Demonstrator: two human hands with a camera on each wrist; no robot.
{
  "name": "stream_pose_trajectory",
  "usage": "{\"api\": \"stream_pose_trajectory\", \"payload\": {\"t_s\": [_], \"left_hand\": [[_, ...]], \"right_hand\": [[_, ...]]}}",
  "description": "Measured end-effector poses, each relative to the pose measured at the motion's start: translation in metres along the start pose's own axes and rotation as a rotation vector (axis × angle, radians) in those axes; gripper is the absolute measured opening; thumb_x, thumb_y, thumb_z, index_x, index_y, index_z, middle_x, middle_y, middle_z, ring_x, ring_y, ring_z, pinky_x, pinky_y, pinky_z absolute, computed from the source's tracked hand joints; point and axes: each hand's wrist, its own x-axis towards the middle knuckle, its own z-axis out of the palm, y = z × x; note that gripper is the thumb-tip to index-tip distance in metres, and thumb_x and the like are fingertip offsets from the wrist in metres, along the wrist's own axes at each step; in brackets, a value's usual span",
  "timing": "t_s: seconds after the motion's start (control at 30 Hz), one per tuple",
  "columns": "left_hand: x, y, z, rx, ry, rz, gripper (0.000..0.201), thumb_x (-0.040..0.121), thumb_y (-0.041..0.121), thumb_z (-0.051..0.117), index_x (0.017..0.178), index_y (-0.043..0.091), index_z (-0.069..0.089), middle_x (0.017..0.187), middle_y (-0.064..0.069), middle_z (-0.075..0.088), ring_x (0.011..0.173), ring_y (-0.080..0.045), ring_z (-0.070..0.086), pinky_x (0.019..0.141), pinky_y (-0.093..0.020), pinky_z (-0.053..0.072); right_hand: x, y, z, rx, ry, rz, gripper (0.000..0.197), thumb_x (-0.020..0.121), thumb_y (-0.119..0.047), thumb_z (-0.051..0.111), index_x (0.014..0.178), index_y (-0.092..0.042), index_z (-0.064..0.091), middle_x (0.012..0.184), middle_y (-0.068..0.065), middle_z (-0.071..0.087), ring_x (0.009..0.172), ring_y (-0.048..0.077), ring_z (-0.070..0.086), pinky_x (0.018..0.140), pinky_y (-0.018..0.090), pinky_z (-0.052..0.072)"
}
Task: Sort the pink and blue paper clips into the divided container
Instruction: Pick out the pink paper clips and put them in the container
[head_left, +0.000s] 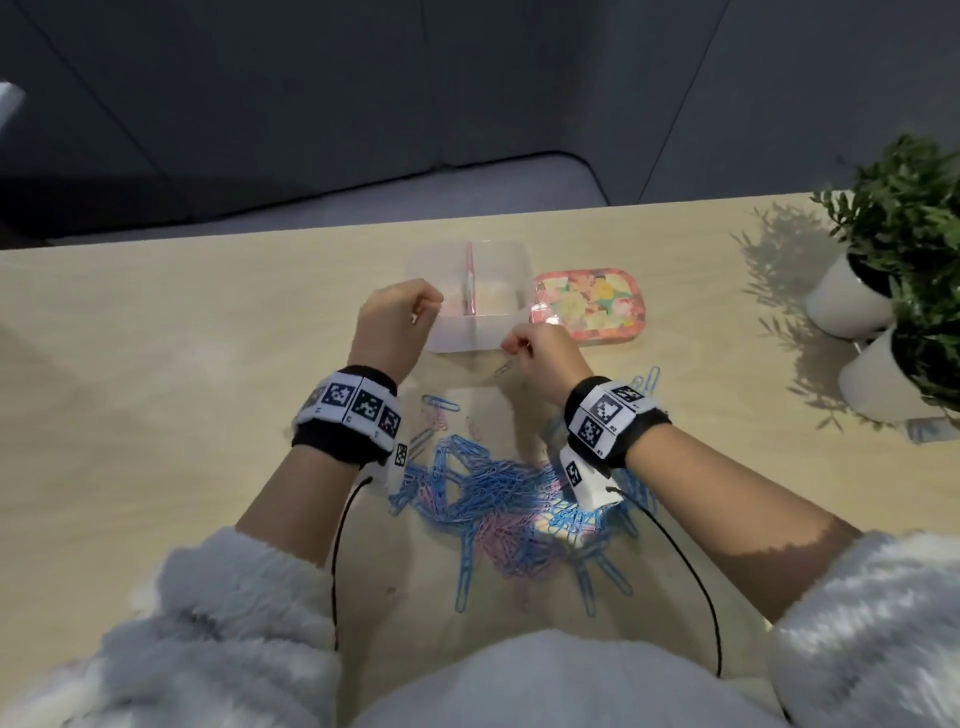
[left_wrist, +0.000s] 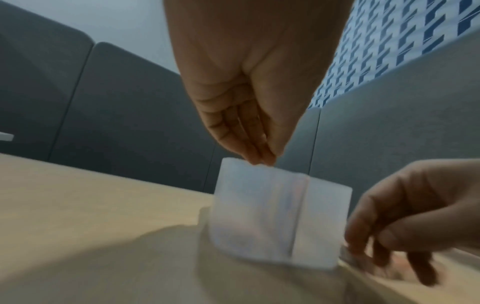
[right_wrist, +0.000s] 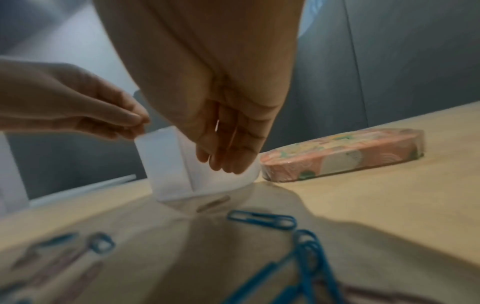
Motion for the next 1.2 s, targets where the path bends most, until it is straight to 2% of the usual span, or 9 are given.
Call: {"api": "stream_pose_trajectory", "payload": {"t_s": [0.1,0.23,0.37,0.53,0.7,0.83,0.93,1.03,1.2], "left_hand": [[-0.038,-0.016,0.005,0.055,-0.226,-0.001,0.015,0.090,0.015,0.055,0.101,0.012,0.066,0.092,0.003,0.066,0.084,-0.014,0.060,0.083,-0.028,0.049],[-0.067,-0.038,0.015,0.162,-0.391,-0.003,0.016,0.089,0.012,0.055,0.100,0.008,0.066,0.101,-0.009,0.066,0.095,-0.025,0.058,0.084,-0.035,0.046],[-0.076,-0.039,0.019,0.237,-0.380,0.124,0.019,0.089,0.018,0.057,0.101,0.009,0.067,0.105,-0.010,0.063,0.096,-0.029,0.056,0.081,-0.038,0.047],[-0.073,-0.034,0.023,0.327,-0.416,0.217,0.014,0.081,0.006,0.064,0.092,0.010,0.070,0.098,-0.012,0.063,0.092,-0.031,0.055,0.074,-0.039,0.047],[-0.071,-0.032,0.020,0.470,-0.468,0.367,0.024,0.051,0.008,0.085,0.068,0.014,0.070,0.072,-0.006,0.065,0.064,-0.026,0.061,0.049,-0.028,0.047],[-0.073,-0.034,0.021,0.533,-0.455,0.458,0.024,0.054,0.008,0.084,0.072,0.015,0.068,0.071,-0.003,0.065,0.060,-0.024,0.060,0.049,-0.029,0.048],[-0.074,-0.041,0.024,0.555,-0.463,0.469,0.021,0.060,0.010,0.083,0.073,0.019,0.068,0.069,0.000,0.064,0.059,-0.022,0.059,0.048,-0.027,0.046],[-0.070,-0.041,0.023,0.556,-0.460,0.463,0.023,0.056,0.011,0.085,0.069,0.019,0.067,0.067,0.000,0.062,0.057,-0.021,0.058,0.048,-0.024,0.046],[-0.063,-0.039,0.022,0.622,-0.492,0.509,0.024,0.052,0.019,0.087,0.061,0.020,0.064,0.066,0.003,0.062,0.056,-0.016,0.058,0.052,-0.020,0.041]], "right_hand": [[0.004,0.009,0.014,-0.303,-0.125,-0.109,0.033,0.088,-0.001,0.048,0.116,-0.010,0.062,0.117,0.010,0.062,0.111,0.027,0.055,0.094,0.041,0.050],[0.003,0.013,0.027,-0.506,-0.165,-0.174,0.030,0.091,-0.002,0.042,0.111,-0.009,0.064,0.113,0.012,0.055,0.107,0.030,0.048,0.086,0.038,0.049],[-0.009,0.004,0.040,-0.526,-0.146,-0.135,0.027,0.094,-0.012,0.042,0.106,-0.001,0.063,0.112,0.015,0.054,0.108,0.031,0.047,0.084,0.038,0.046],[-0.022,-0.004,0.055,-0.523,-0.174,-0.140,0.036,0.091,-0.032,0.050,0.101,0.000,0.064,0.110,0.016,0.051,0.110,0.031,0.045,0.084,0.038,0.044],[-0.027,-0.009,0.059,-0.481,-0.232,-0.114,0.020,0.083,-0.012,0.059,0.095,0.000,0.069,0.111,0.017,0.053,0.105,0.035,0.053,0.082,0.038,0.049],[-0.032,-0.005,0.058,-0.481,-0.227,-0.098,0.012,0.077,-0.006,0.066,0.087,-0.003,0.073,0.099,0.016,0.064,0.094,0.034,0.061,0.081,0.040,0.053],[-0.038,-0.002,0.058,-0.468,-0.167,-0.082,0.017,0.086,-0.003,0.054,0.097,0.000,0.066,0.104,0.018,0.063,0.103,0.035,0.057,0.081,0.039,0.051],[-0.038,-0.003,0.055,-0.470,-0.207,-0.024,0.016,0.083,0.004,0.051,0.095,0.004,0.061,0.107,0.021,0.059,0.110,0.036,0.050,0.074,0.038,0.044],[-0.039,-0.003,0.058,-0.574,-0.253,-0.101,0.017,0.090,-0.001,0.046,0.105,0.001,0.053,0.113,0.021,0.053,0.113,0.036,0.045,0.084,0.040,0.042]]}}
